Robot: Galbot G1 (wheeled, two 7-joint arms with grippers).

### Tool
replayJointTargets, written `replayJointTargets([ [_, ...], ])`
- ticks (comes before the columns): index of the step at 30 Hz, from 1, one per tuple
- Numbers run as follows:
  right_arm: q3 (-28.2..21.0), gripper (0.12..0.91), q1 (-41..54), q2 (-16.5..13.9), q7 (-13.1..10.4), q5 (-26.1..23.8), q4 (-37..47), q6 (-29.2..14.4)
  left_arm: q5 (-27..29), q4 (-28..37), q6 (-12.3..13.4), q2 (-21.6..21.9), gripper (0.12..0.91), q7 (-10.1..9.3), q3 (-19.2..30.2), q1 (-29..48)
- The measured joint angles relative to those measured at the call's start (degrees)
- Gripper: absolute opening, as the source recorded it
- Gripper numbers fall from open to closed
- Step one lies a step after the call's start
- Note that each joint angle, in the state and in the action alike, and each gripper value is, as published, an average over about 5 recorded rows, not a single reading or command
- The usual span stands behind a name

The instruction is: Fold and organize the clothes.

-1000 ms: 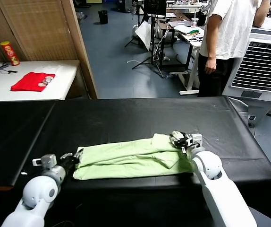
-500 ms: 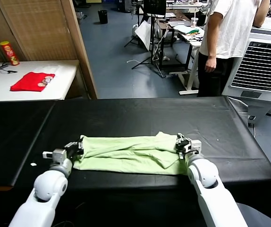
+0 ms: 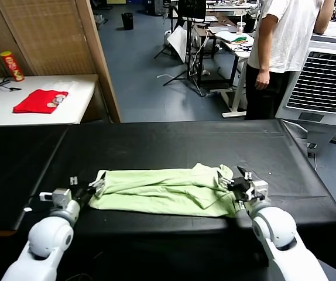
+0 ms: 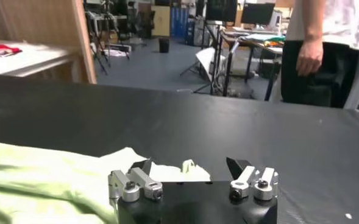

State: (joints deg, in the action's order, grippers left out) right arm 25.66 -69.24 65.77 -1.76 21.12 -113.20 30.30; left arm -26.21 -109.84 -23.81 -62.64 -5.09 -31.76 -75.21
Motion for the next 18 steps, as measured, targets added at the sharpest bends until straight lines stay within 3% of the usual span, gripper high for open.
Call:
replayJointTargets([
  [10,0.6,0.798,-1.6,-0.5,0.5,0.3,-3.9,-0.1,-1.9,0.1,-1.0,-2.7,0.777,1.19,-0.3,-3.7],
  [13,0.8,0.798,-1.9,-0.6,0.6,0.3,-4.4,-0.1,-2.7,0.4,-1.3,-3.4,0.673,1.49,-0.1,-4.0],
  [18,0.8,0.798,-2.3,-0.4,0.7,0.2,-5.2,-0.2,-2.5,0.4,-1.4,-4.1,0.396,1.57,0.3,-4.1],
])
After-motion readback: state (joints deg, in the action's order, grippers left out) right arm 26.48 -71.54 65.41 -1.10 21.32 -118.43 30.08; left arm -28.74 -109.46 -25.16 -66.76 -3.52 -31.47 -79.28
